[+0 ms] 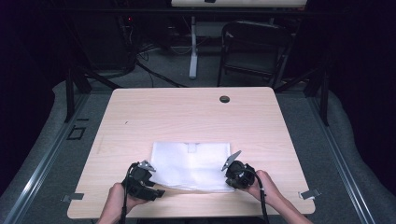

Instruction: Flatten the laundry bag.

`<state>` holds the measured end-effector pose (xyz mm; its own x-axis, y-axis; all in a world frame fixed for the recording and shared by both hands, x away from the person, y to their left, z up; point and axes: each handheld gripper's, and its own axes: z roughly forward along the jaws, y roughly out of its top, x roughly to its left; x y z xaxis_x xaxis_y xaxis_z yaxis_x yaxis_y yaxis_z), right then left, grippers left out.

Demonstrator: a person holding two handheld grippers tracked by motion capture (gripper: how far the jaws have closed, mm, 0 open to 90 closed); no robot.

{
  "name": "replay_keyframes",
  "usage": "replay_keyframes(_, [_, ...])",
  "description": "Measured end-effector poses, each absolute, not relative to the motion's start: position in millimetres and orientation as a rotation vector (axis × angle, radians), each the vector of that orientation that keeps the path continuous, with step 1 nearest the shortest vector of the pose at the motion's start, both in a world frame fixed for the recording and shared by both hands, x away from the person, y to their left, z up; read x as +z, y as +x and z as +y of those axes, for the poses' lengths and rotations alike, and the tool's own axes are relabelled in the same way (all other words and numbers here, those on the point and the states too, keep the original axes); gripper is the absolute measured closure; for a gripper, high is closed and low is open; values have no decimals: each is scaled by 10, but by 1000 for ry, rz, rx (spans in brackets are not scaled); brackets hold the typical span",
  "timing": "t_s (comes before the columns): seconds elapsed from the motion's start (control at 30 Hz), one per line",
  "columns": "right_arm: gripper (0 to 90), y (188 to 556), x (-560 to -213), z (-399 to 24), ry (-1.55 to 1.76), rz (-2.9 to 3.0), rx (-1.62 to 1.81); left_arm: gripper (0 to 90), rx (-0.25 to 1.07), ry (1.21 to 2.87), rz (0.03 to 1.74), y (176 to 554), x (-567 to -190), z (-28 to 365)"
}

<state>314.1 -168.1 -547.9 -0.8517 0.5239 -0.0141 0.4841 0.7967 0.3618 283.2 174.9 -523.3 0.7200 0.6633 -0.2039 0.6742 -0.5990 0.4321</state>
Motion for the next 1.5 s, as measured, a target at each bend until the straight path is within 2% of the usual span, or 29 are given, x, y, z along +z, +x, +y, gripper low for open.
replay_keyframes(0.23, [864, 3154, -5482, -1703, 825, 2863, 536, 286, 58, 2370, 1114, 2761, -5153, 1957])
replay_keyframes(0.27, [824, 3155, -5463, -1710, 823, 2870, 543, 254, 99, 2334, 1128, 2744, -5118, 1993])
replay_keyframes(0.3, [824, 3155, -5463, -1710, 823, 2870, 543, 250, 99, 2334, 1128, 2744, -5118, 1993])
replay_keyframes(0.37, [765, 3159, -5418, -1723, 827, 2857, 590, 235, 136, 2308, 1122, 2739, -5067, 1999])
replay_keyframes(0.4, [694, 3169, -5346, -1749, 821, 2837, 647, 226, 165, 2292, 1118, 2738, -5050, 1984])
replay_keyframes(0.43, [658, 3167, -5326, -1755, 835, 2821, 691, 219, 181, 2282, 1090, 2755, -5027, 1937])
replay_keyframes(0.5, [637, 3167, -5304, -1759, 837, 2812, 716, 217, 191, 2290, 1081, 2774, -5031, 1900])
replay_keyframes(0.63, [528, 3151, -5286, -1681, 792, 2821, 748, 202, 172, 2336, 982, 2893, -5084, 1660])
replay_keyframes(0.77, [520, 3140, -5320, -1605, 774, 2831, 768, 209, 158, 2367, 914, 2939, -5132, 1518])
replay_keyframes(1.0, [548, 3112, -5415, -1459, 717, 2888, 717, 238, 103, 2430, 821, 3063, -5275, 1249])
replay_keyframes(1.13, [555, 3097, -5459, -1404, 690, 2918, 688, 284, 77, 2463, 776, 3124, -5369, 1116])
replay_keyframes(1.23, [616, 3102, -5515, -1380, 673, 2922, 650, 327, 62, 2485, 740, 3151, -5414, 1046])
replay_keyframes(1.27, [679, 3099, -5533, -1375, 687, 2917, 661, 351, 46, 2486, 739, 3155, -5428, 1031])
replay_keyframes(1.3, [679, 3099, -5533, -1375, 687, 2917, 661, 351, 33, 2491, 728, 3163, -5445, 1020])
replay_keyframes(1.33, [737, 3102, -5537, -1377, 694, 2912, 652, 364, 20, 2503, 722, 3165, -5475, 997])
replay_keyframes(1.4, [758, 3105, -5538, -1379, 696, 2909, 652, 377, 10, 2507, 712, 3165, -5485, 991])
replay_keyframes(1.5, [854, 3114, -5531, -1394, 724, 2895, 643, 413, -4, 2511, 684, 3161, -5498, 976])
